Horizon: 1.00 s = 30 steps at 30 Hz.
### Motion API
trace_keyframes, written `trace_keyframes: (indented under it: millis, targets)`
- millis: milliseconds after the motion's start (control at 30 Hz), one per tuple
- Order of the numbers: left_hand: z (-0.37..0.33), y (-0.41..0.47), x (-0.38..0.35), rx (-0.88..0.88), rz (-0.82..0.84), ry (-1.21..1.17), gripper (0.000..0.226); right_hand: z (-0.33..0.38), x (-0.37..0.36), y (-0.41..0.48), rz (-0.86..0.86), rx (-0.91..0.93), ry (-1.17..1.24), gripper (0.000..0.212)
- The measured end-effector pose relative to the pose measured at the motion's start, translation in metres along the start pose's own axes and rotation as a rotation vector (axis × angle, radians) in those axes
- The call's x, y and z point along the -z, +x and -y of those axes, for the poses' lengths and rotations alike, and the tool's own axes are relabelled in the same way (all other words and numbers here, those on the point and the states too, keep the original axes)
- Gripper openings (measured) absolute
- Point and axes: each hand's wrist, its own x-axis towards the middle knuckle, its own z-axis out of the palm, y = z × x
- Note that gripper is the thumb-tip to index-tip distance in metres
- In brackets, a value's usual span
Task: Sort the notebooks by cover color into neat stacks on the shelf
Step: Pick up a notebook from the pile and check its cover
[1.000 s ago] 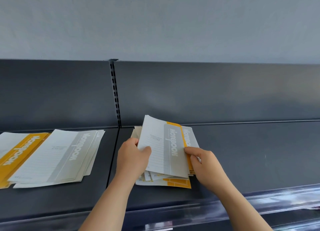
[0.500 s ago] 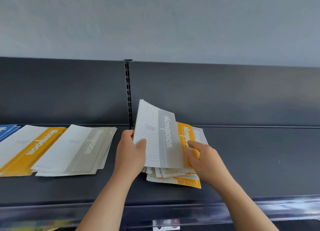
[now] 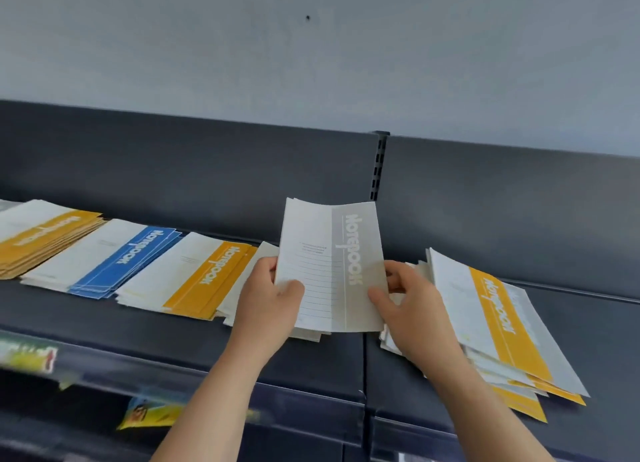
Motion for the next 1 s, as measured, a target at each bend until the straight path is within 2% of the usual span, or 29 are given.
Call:
trace_keyframes:
  millis: [600, 1000]
  targets:
    - [0.082, 0.073, 0.241, -0.049, 0.037, 0.237, 0.027, 0.129, -0.227, 0.010, 0.086, -0.071, 0.055, 0.030]
    - [0.122, 0.090, 0.320, 0.000, -0.144, 0.223, 0.026, 0.171, -0.317, 0.020, 0.211, -0.040, 0.079, 0.040]
